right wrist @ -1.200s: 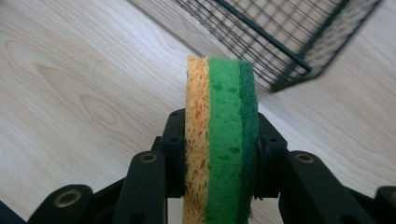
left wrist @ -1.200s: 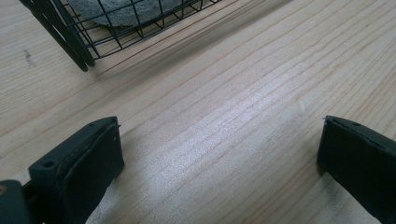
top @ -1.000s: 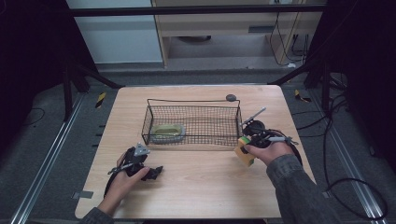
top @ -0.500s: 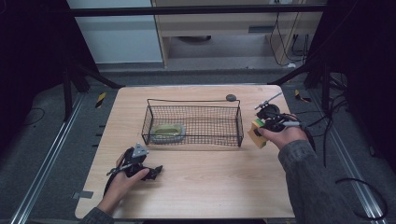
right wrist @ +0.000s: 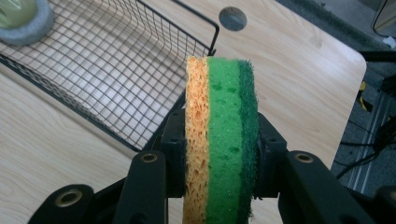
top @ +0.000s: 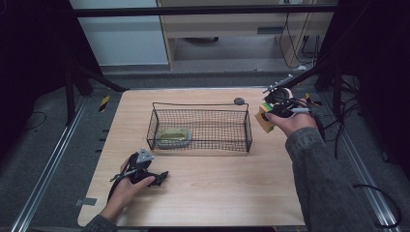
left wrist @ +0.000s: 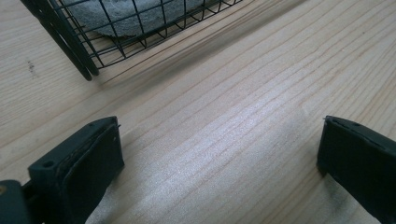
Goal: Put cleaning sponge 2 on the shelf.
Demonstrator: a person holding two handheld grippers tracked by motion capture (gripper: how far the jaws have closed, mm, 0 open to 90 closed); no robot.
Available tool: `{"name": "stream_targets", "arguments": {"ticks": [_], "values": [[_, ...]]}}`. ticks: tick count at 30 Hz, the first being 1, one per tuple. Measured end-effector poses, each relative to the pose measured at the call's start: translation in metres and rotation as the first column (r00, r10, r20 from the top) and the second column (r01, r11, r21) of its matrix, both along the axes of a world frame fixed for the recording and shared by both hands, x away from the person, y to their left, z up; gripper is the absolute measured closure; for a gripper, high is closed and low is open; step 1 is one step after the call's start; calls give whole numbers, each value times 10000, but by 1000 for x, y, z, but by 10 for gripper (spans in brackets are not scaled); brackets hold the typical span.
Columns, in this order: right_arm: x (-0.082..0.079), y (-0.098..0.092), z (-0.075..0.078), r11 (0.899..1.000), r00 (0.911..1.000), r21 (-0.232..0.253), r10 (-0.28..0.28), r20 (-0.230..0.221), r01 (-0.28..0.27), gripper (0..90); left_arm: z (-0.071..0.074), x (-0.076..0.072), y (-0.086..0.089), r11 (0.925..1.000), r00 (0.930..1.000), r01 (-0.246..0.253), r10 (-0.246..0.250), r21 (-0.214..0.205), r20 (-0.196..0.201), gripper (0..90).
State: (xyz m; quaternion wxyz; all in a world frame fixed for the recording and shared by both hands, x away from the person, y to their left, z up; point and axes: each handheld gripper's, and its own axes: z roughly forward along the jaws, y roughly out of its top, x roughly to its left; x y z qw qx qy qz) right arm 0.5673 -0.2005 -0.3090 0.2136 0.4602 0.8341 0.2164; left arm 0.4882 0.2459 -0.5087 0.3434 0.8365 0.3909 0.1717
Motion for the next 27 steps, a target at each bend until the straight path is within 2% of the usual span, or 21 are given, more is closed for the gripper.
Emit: {"name": "stream_targets", "arguments": {"ticks": [15,21,27], "values": [[17,24,17,9979,9963,234,581,640,-597,642,0,0,0,10000,10000,16,-16,18,-4,0],[20,31,19,9975,9958,197,669,632,-682,642,0,0,0,10000,10000,11,-11,0,-11,0],[26,39,15,9965,9952,177,800,567,-812,642,0,1,0,10000,10000,31,-31,2,-14,0]]}}
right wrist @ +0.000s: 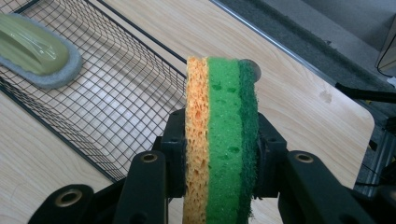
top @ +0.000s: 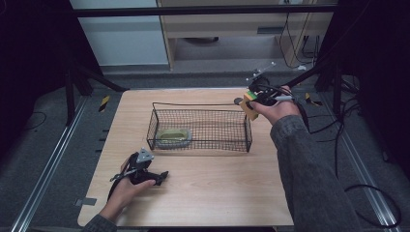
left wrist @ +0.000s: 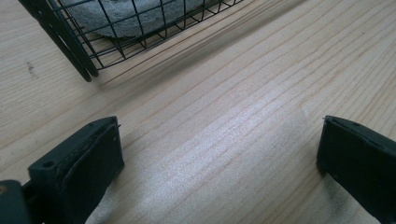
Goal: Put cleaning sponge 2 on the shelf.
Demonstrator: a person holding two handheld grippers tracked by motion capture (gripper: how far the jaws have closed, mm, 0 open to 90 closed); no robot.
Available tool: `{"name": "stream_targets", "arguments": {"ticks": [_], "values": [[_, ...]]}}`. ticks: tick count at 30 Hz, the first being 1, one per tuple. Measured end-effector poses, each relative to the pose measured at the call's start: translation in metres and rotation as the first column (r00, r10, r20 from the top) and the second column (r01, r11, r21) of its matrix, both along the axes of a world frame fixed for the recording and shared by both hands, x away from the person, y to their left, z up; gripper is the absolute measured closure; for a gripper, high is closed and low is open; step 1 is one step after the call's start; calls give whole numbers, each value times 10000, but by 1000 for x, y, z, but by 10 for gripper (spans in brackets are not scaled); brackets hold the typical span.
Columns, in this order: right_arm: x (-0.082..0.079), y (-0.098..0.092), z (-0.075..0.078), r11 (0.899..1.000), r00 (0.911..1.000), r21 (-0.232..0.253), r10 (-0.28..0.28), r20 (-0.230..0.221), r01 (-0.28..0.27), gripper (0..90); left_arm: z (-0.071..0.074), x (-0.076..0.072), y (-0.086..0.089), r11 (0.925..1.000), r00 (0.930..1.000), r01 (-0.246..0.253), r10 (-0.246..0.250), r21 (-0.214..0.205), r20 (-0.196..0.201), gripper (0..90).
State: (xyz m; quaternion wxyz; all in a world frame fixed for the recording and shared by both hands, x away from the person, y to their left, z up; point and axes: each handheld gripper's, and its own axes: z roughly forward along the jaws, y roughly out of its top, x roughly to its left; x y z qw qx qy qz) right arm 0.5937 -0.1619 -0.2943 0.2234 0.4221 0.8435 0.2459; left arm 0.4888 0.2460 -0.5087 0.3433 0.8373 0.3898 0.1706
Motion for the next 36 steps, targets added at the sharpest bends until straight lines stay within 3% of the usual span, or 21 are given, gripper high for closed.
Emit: {"name": "stream_targets", "arguments": {"ticks": [24,36], "values": [[11,21,-18,9984,9984,-186,521,-232,-525,642,0,0,0,10000,10000,1,-1,-15,-7,0],[28,25,-42,9976,9961,-259,631,-620,-648,642,0,1,0,10000,10000,28,-28,8,16,0]]}}
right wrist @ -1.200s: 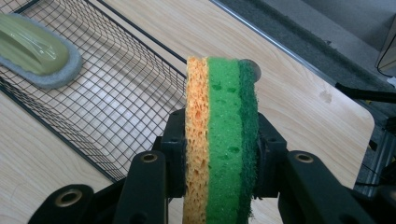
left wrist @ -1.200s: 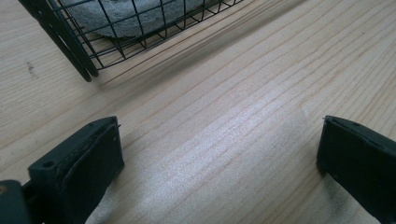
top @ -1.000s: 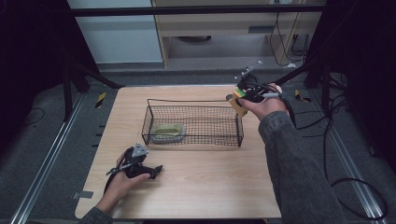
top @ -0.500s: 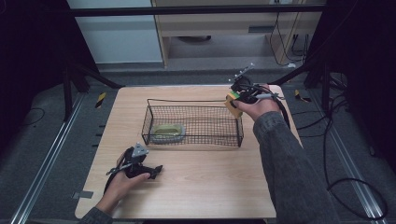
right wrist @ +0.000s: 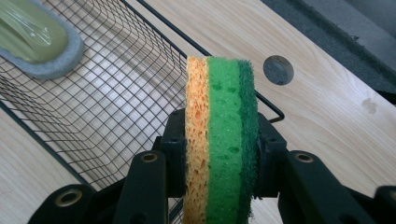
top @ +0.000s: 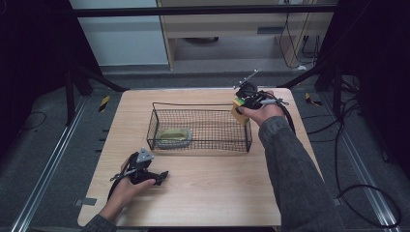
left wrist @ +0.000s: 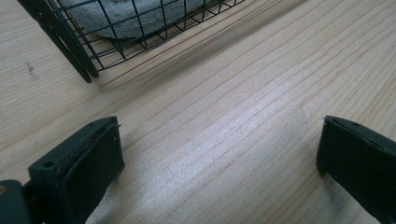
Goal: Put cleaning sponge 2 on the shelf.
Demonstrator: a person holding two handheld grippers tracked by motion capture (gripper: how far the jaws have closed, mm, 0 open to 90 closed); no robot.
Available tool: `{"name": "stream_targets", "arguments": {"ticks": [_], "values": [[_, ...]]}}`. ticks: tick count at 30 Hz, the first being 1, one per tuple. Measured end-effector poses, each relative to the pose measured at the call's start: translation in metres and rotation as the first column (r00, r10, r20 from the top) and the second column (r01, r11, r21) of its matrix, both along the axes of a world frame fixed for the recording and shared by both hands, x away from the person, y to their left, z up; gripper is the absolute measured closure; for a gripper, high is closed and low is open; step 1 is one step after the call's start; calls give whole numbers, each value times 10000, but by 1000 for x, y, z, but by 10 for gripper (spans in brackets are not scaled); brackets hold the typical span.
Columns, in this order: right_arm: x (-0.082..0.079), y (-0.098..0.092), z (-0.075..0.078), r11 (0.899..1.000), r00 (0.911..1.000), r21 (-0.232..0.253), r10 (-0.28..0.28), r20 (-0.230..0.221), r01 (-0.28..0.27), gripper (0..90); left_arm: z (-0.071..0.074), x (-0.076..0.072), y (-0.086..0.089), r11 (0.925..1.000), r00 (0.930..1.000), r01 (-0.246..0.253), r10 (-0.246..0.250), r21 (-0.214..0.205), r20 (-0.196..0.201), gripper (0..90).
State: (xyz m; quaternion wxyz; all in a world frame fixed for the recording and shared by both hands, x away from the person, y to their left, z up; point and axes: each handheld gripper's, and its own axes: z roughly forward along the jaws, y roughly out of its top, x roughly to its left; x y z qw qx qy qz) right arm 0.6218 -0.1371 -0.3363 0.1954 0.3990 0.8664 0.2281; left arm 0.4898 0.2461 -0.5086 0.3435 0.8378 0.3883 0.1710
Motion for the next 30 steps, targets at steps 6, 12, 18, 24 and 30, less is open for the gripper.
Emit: {"name": "stream_targets", "arguments": {"ticks": [6,12,18,24,30], "values": [[10,5,-13,10000,9999,-46,51,-146,-51,642,0,0,0,10000,10000,8,-8,0,5,0],[17,3,-32,10000,9993,-86,21,-377,-25,642,0,0,0,10000,10000,8,-8,-15,-6,0],[20,-2,-38,9999,9987,-67,-153,-493,150,642,0,0,0,10000,10000,17,-17,-18,-1,0],[23,-3,-46,9997,9982,-151,-215,-559,207,642,0,0,0,10000,10000,6,-6,-30,12,0],[24,-2,-51,9996,9980,-235,-174,-605,160,642,0,0,0,10000,10000,-2,2,-31,9,0]]}}
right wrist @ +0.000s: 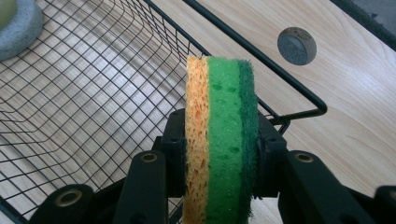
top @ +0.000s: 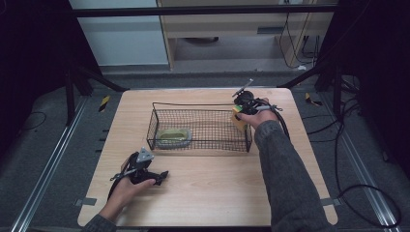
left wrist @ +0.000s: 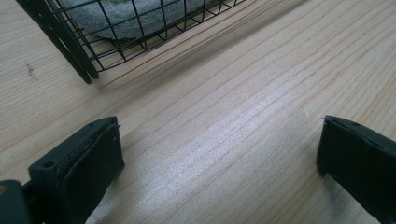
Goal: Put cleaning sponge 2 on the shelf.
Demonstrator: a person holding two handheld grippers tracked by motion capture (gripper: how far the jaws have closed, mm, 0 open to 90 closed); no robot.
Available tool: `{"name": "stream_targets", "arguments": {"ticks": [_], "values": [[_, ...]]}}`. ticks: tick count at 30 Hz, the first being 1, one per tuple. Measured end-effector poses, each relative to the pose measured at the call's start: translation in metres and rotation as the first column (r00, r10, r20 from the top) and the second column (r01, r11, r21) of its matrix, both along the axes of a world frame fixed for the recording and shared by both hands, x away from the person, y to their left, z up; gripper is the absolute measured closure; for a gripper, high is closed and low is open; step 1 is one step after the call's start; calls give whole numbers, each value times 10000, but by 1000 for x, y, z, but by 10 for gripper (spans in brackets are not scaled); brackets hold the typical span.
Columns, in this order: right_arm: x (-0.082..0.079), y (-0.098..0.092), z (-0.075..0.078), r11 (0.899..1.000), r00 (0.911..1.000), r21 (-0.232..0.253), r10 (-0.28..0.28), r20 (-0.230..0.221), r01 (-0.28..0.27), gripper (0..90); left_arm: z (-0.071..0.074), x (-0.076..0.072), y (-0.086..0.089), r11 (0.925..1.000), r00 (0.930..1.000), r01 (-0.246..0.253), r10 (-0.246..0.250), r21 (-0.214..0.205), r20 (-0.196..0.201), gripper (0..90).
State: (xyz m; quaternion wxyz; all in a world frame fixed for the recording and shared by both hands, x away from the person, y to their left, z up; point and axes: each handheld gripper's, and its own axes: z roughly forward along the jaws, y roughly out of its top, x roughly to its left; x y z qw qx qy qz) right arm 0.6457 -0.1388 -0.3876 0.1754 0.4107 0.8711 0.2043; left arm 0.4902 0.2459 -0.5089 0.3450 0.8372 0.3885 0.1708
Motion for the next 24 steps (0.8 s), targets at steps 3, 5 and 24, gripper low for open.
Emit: {"name": "stream_targets", "arguments": {"ticks": [3,5,24], "values": [[1,1,-5,9999,10000,-109,-5,-40,4,641,0,0,0,10000,10000,2,-2,-2,-1,0],[1,2,-7,9998,9999,-179,3,-111,-5,641,0,0,0,10000,10000,2,-2,0,-2,0],[2,10,-22,9987,9995,-502,80,-292,-95,630,0,0,0,10000,10000,19,-19,12,10,0]]}}
